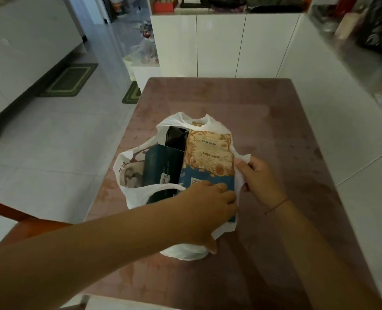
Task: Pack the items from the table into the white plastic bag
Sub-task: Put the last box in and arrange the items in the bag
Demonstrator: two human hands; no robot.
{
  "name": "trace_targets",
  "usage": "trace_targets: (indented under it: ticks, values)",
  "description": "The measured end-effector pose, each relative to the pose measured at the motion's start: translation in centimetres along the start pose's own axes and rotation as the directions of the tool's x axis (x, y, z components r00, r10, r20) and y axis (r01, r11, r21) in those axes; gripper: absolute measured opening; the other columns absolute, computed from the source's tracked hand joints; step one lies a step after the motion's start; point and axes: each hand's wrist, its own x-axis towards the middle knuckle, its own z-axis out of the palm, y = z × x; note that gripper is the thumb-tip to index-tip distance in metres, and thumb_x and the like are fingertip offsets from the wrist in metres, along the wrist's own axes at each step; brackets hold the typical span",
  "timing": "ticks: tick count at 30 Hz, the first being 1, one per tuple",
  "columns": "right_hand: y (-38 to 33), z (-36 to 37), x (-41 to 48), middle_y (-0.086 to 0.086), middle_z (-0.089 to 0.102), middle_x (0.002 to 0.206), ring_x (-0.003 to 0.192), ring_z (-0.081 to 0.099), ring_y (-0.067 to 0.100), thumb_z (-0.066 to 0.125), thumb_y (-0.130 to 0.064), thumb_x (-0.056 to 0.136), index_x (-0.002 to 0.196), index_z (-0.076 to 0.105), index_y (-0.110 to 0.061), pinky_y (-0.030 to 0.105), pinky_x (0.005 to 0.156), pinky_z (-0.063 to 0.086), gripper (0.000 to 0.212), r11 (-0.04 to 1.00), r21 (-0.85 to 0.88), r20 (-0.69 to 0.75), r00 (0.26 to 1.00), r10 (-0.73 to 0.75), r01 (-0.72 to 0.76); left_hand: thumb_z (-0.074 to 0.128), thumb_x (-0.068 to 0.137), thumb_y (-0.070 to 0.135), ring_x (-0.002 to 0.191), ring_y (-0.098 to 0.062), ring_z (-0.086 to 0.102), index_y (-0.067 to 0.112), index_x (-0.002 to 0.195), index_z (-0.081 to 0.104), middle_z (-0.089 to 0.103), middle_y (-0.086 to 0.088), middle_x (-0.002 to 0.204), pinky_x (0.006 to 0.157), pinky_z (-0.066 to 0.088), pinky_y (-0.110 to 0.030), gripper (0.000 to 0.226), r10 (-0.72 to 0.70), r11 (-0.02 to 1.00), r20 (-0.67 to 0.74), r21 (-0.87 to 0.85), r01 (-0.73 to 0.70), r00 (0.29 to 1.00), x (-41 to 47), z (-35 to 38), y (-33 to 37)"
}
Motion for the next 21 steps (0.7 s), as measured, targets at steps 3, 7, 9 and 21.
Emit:
trace_targets:
  ticks: [3, 7, 9, 21]
  values:
    - [0.0, -0.2, 0.3, 0.000, 0.049, 0.059, 0.039, 0.047, -0.003, 0.050, -0.017, 0.095, 0.078, 0.059, -0.011, 0.011, 0.037, 0.036, 0.020, 0.997, 0.082, -0.020, 1.000, 0.015, -0.013, 0.075, 0.071, 0.041, 0.127, -0.028, 0.040, 0.015, 0.133, 0.039, 0.044, -0.007, 0.140, 0.106, 0.032, -0.044, 0.076, -0.061, 0.993, -0.054, -0.100, 0.056, 0.997, -0.6, 1.5, 0.2]
    - [0.1, -0.1, 0.3, 0.005, 0.048, 0.060, 0.036, 0.046, 0.001, 0.049, -0.016, 0.095, 0.074, 0.056, -0.013, 0.014, 0.034, 0.037, 0.022, 0.981, 0.186, 0.005, 0.999, 0.053, -0.053, 0.057, 0.089, 0.022, 0.120, -0.025, 0.049, 0.015, 0.123, 0.046, 0.052, -0.008, 0.131, 0.099, 0.040, -0.035, 0.037, -0.146, 0.967, -0.089, -0.224, 0.123, 0.985, -1.9, 1.8, -0.4]
    - [0.2, -0.2, 0.2, 0.006, 0.048, 0.061, 0.037, 0.047, 0.001, 0.049, -0.016, 0.095, 0.074, 0.056, -0.015, 0.014, 0.034, 0.037, 0.023, 0.977, 0.205, 0.012, 0.999, 0.051, -0.053, 0.054, 0.091, 0.025, 0.108, -0.017, 0.056, 0.017, 0.117, 0.055, 0.060, -0.003, 0.120, 0.089, 0.047, -0.030, 0.027, -0.191, 0.908, -0.113, -0.399, 0.132, 0.975, -2.7, 1.1, -1.1]
    - [-2.9, -0.9, 3.9, 0.000, 0.059, 0.095, 0.083, 0.057, 0.016, 0.067, -0.049, 0.076, 0.098, 0.050, -0.025, 0.033, 0.071, 0.050, 0.038, 0.787, -0.558, 0.114, 0.964, -0.239, 0.261, 0.057, 0.086, 0.046, 0.111, -0.015, 0.055, 0.032, 0.122, 0.045, 0.056, 0.005, 0.126, 0.092, 0.045, -0.029, 0.041, -0.301, 0.820, 0.117, -0.474, 0.319, 0.947, -5.7, -1.1, 1.2]
